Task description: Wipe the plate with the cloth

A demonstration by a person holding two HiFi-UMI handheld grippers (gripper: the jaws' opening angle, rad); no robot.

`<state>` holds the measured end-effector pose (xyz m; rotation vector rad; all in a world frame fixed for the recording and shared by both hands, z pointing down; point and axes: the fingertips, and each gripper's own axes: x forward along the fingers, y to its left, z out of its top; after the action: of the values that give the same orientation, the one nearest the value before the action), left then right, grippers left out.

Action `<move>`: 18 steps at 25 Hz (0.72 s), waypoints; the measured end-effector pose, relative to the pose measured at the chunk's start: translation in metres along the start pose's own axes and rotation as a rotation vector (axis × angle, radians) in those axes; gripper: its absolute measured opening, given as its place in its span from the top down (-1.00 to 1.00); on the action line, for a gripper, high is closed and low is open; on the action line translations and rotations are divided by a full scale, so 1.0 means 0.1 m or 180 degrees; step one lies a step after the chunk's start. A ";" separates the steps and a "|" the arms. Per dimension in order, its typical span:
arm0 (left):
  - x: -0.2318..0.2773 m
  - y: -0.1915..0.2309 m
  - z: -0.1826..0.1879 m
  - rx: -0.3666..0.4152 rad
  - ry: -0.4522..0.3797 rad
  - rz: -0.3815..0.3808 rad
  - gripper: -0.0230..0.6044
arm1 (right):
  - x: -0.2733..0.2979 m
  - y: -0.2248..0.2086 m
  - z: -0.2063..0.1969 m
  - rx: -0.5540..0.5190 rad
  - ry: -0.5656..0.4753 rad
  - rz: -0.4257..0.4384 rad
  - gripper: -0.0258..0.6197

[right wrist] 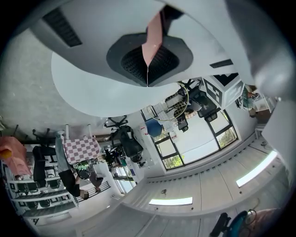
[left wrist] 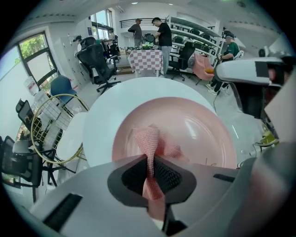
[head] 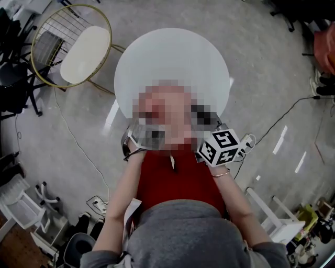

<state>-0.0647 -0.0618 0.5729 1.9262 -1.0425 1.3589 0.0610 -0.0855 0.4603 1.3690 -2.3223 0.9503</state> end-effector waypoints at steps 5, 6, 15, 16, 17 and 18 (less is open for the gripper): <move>-0.13 0.20 -0.16 -0.0173 -0.0001 0.0146 0.81 | 0.07 0.11 -0.01 -0.0057 0.0043 0.0089 0.83; -0.17 0.24 -0.19 -0.0230 -0.0037 0.0165 0.81 | 0.06 0.13 -0.01 -0.0063 0.0037 0.0096 0.83; -0.65 0.39 -0.09 -0.0805 -0.0817 -0.0240 0.81 | -0.04 0.16 0.00 -0.0011 -0.0148 -0.0125 0.83; -0.67 0.33 -0.05 -0.0849 -0.0868 -0.0388 0.81 | -0.08 0.13 0.00 0.0016 -0.0187 -0.0185 0.83; -0.68 0.26 -0.01 -0.0866 -0.0899 -0.0519 0.81 | -0.13 0.09 0.00 0.0046 -0.0227 -0.0250 0.83; -0.69 0.17 0.02 -0.0857 -0.0915 -0.0627 0.81 | -0.19 0.05 -0.01 0.0080 -0.0268 -0.0319 0.83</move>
<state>-0.0909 -0.0541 0.5073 1.9926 -1.0724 0.8056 0.0668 -0.0704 0.4490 1.5479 -2.2843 0.9114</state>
